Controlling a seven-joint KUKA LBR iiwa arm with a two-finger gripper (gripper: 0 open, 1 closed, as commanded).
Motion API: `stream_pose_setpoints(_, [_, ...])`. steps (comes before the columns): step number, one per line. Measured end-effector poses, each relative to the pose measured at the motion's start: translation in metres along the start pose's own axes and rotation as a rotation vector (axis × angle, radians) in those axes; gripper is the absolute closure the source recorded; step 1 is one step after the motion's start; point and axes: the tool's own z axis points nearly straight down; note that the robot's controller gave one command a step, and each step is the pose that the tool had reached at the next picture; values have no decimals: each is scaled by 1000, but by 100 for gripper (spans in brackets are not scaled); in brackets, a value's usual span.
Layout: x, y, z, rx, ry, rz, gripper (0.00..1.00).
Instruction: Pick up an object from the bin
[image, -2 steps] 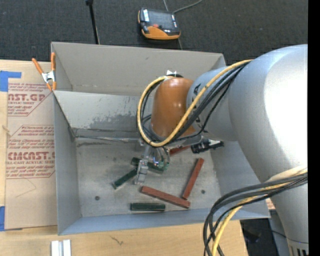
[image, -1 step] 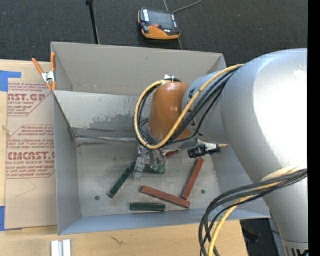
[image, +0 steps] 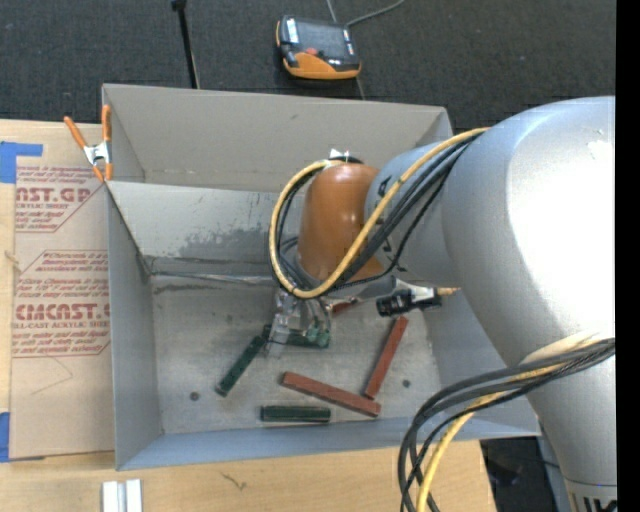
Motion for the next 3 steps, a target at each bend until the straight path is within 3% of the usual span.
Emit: stream_pose_setpoints(3, [1, 0, -37, 1, -4, 1, 100])
